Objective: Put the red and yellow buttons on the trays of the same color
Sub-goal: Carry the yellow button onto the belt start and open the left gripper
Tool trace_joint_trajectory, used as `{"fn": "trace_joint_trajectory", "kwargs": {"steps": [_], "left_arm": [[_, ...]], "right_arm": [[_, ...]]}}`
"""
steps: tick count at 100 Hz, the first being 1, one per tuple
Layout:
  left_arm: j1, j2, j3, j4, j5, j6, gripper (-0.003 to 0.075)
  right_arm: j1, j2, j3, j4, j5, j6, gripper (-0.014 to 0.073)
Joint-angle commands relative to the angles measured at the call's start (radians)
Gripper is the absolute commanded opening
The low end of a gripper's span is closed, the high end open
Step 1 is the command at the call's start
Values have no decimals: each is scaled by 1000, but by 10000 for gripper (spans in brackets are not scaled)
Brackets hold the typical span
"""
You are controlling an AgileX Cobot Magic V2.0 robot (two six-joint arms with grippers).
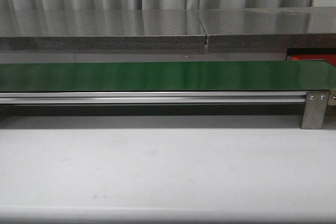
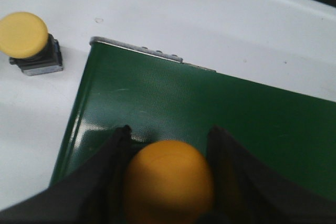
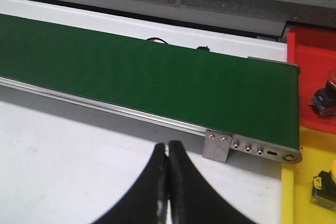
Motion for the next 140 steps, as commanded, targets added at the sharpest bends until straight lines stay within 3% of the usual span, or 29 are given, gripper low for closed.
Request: {"fn": "trace_joint_trajectory", "kwargs": {"steps": [1, 27, 37, 46, 63, 70, 102, 140], "left_arm": [[-19, -32, -26, -16, -38, 9, -19], [-40, -19, 4, 12, -44, 9, -18], [-40, -19, 4, 12, -34, 9, 31], [-40, -19, 4, 12, -24, 11, 165], [-40, -23, 1, 10, -24, 13, 606], [-40, -29, -7, 10, -24, 13, 711], [-26, -121, -45, 14, -35, 13, 639], [167, -69, -45, 44, -54, 12, 639]], "right_arm": [[-1, -7, -24, 24, -61, -8, -117], [-1, -7, -24, 24, -60, -8, -117], [-1, -7, -24, 24, -60, -8, -117], [-1, -7, -24, 24, -60, -8, -117], [-1, -7, -24, 24, -60, -8, -117], [-1, -7, -24, 24, -60, -8, -117], [-1, -7, -24, 24, -60, -8, -117], [-1, -7, -24, 24, -60, -8, -117]]}}
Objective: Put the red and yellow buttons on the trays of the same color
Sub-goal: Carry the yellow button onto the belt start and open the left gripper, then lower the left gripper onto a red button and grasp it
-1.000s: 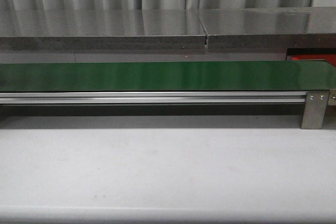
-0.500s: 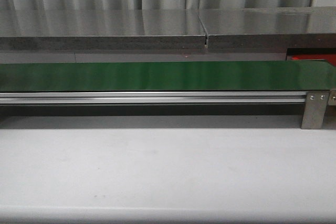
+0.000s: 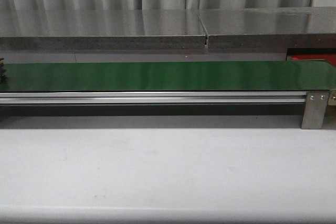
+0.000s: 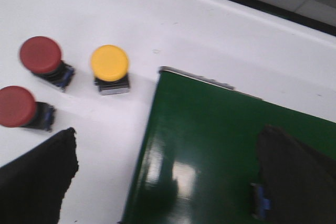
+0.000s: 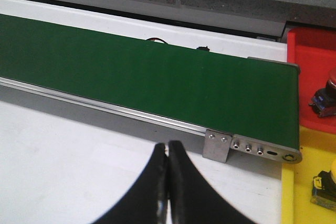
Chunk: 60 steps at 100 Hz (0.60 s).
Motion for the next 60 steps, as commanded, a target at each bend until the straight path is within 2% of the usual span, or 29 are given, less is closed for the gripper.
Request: {"fn": "trace_joint_trajectory", "kwargs": {"steps": [1, 34, 60], "left_arm": [[36, -12, -31, 10, -49, -1, 639], [117, 118, -31, 20, -144, -1, 639], [138, 163, -39, 36, -255, 4, 639]], "right_arm": [[-1, -7, -24, 24, -60, -8, -117], [-1, -7, -24, 24, -60, -8, -117], [-1, -7, -24, 24, -60, -8, -117]]}}
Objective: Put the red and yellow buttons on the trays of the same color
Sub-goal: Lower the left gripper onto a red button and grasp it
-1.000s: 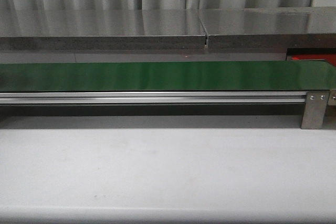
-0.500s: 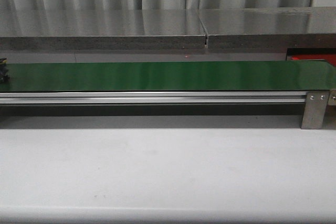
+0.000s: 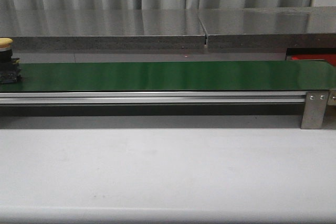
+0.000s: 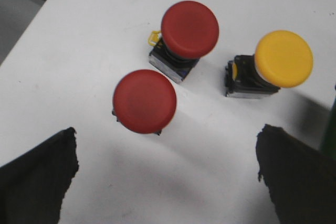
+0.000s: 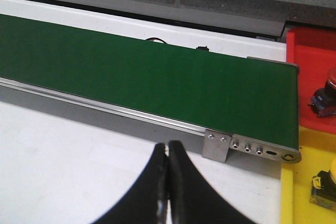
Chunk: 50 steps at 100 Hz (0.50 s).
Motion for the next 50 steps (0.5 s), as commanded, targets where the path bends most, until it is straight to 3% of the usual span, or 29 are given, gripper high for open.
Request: {"fn": "trace_joint_trajectory", "kwargs": {"steps": [1, 50], "left_arm": [[2, -43, -37, 1, -87, 4, 639], [2, 64, -46, 6, -208, 8, 639]], "right_arm": [[-1, -7, -24, 24, -60, -8, -117], [-1, -7, -24, 24, -60, -8, -117]]}}
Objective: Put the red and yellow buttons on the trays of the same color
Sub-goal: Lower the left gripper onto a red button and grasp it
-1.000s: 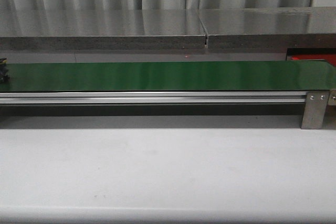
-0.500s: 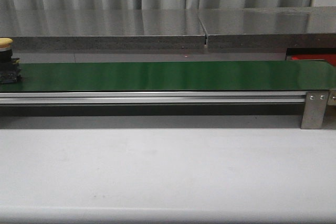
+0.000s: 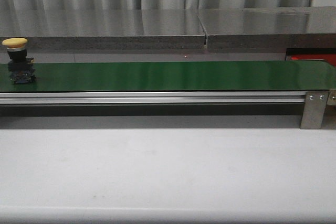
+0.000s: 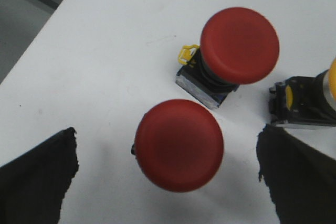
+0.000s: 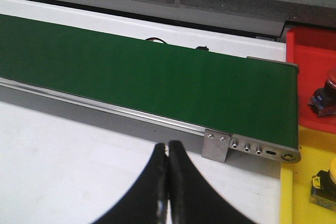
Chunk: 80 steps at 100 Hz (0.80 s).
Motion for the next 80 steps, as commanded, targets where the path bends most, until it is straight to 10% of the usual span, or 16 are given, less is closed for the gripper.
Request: {"fn": "trace_joint_trajectory", "kwargs": {"steps": [1, 26, 59, 80], "left_arm": [[2, -50, -32, -11, -76, -1, 638], [2, -34, -32, -12, -88, -1, 545], [1, -60, -32, -15, -88, -1, -22], [-5, -175, -32, -51, -58, -1, -19]], "right_arm": [[-1, -7, -24, 24, -60, -8, -117], [-1, -7, -24, 24, -60, -8, -117], [-1, -7, -24, 24, -60, -8, -117], [-1, -7, -24, 24, -60, -8, -117]]}}
